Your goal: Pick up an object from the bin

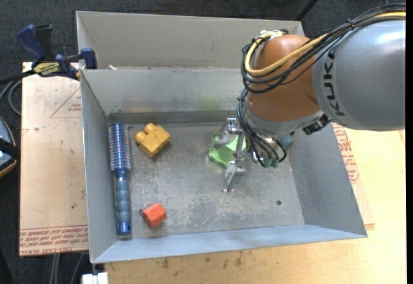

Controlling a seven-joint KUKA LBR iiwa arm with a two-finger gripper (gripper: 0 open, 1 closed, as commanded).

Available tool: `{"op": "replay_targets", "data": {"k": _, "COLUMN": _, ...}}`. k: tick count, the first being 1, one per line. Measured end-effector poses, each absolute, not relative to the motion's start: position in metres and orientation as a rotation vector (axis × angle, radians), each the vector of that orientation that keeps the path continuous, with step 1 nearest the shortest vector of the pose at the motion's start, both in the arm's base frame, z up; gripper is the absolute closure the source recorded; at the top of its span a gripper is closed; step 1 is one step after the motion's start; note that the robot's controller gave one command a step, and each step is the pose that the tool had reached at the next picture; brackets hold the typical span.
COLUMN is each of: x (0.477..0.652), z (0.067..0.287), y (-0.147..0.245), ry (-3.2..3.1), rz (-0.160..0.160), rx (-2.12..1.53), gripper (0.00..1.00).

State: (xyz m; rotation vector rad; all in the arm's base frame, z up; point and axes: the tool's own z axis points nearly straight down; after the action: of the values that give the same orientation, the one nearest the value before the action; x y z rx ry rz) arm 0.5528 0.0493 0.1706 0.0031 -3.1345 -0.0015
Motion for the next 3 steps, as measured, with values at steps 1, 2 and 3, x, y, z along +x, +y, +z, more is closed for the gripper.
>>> {"op": "replay_targets", "data": {"k": 1, "x": 0.566, "z": 0.137, "y": -0.064, "ry": -3.143, "rz": 0.004, "rx": 0.005, "gripper": 0.00}}
{"op": "replay_targets", "data": {"k": 2, "x": 0.634, "z": 0.087, "y": 0.039, "ry": -3.145, "rz": -0.009, "rx": 0.035, "gripper": 0.00}}
{"op": "replay_targets", "data": {"k": 3, "x": 0.634, "z": 0.090, "y": 0.033, "ry": -3.146, "rz": -0.003, "rx": 0.021, "gripper": 1.00}}
